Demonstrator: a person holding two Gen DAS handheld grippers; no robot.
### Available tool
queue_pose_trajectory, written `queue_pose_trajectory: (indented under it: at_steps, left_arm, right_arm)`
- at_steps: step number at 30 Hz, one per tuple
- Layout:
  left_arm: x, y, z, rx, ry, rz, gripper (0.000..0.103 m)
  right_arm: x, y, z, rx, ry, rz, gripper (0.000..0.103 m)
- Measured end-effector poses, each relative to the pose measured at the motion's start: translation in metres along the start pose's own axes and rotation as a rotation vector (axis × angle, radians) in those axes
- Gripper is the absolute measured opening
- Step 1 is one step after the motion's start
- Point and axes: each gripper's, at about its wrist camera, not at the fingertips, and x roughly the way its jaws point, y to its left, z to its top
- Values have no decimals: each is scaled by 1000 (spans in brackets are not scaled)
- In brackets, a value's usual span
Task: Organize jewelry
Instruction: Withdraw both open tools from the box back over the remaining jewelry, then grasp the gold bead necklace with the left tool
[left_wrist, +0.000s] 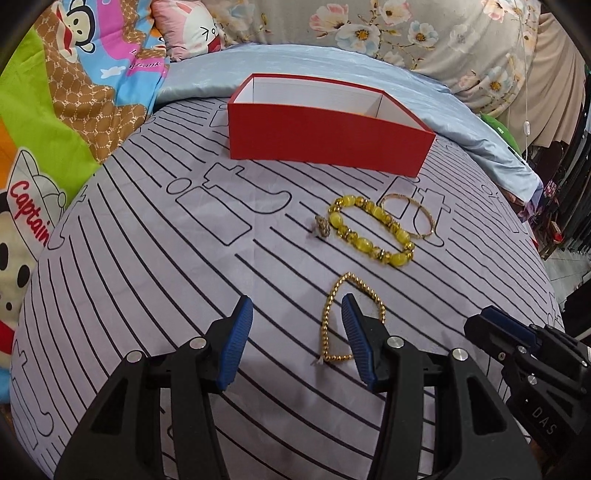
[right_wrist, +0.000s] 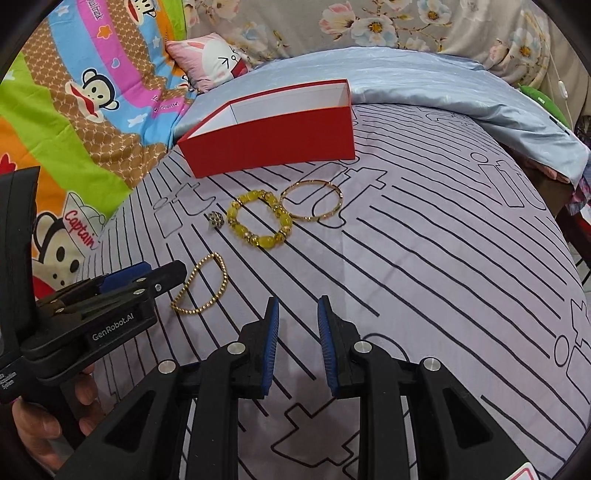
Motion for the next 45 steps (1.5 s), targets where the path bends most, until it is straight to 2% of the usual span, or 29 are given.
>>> queue_pose_trajectory:
  at_steps: [7,11,20,23,26,28,29,35,39,45]
  left_arm:
    - [4,-2,-12,27,-29,32,48]
    - [5,-5,-10,41,-35,22,48]
    - [13,-17,-7,89,-21,51,50]
    - [13,-14,-7,80,-24,51,42]
    - [12,-13,-6,74,-28,46,23]
    - [13,-12,-5,76,-28,40,6]
    - [13,-11,-5,76,-27,38,4]
    - [13,1,0,51,-34,51,3]
    - [14,15,6,15,-44,74,3]
    - [17,24,8,-10,-38,70,3]
  right_arm:
    - [7,-5,-9,-2,0,-20,22]
    - [8,-6,-11,0,-8,-22,23]
    - [10,-7,-12,4,-11,-11,26]
    - [10,-4,-12,-9,-10,-13,30]
    - [10,-3,-12,-16,-10,-14,32]
    - [10,-3,-12,-15,-10,-12,32]
    - [10,-3,-13,-13,-10,-12,32]
    - [11,-1,-7,-11,-9,-12,33]
    - [15,4,10,-14,-11,30,33]
    - [30,18,33,-54,-16,37,33]
